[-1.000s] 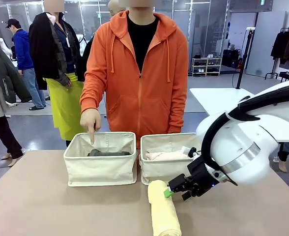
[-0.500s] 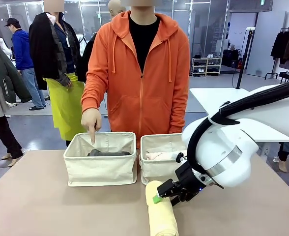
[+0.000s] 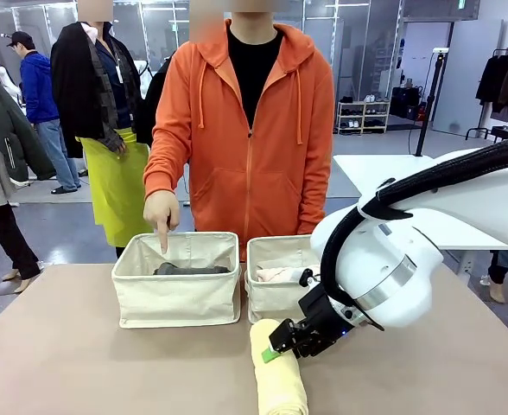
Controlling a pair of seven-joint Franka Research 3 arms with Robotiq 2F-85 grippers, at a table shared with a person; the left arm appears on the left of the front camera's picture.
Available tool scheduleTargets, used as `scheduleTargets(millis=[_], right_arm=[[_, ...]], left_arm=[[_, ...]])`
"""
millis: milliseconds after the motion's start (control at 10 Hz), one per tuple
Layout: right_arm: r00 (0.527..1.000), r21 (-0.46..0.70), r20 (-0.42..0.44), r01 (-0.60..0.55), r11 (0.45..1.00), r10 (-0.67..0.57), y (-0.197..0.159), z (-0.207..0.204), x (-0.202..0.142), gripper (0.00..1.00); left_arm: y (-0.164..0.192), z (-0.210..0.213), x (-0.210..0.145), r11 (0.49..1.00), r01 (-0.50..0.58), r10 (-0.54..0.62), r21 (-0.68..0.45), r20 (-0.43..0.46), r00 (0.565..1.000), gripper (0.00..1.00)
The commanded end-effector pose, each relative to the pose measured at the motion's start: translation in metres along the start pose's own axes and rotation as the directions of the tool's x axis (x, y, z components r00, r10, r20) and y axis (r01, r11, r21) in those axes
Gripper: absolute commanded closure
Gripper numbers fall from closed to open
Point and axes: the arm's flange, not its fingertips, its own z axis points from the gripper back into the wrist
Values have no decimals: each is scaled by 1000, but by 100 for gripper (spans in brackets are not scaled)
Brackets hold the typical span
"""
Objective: Divide the towels into two baskets.
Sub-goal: Pick up one hotel-folded towel from the bottom of the table and place it in the Fabric basket indicated by the person.
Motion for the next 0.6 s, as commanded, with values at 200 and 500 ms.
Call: scheduleTargets(millis=[200, 500], right_arm=[[1000, 6, -15, -19, 1000, 20, 8, 0, -3, 72], [1000, 1, 1, -6, 1000, 6, 2, 1, 1, 72]], left_arm=[[-3, 4, 2, 1000, -9, 9, -6, -4, 1000, 0], [-3, 4, 2, 1000, -9, 9, -6, -4, 1000, 0]])
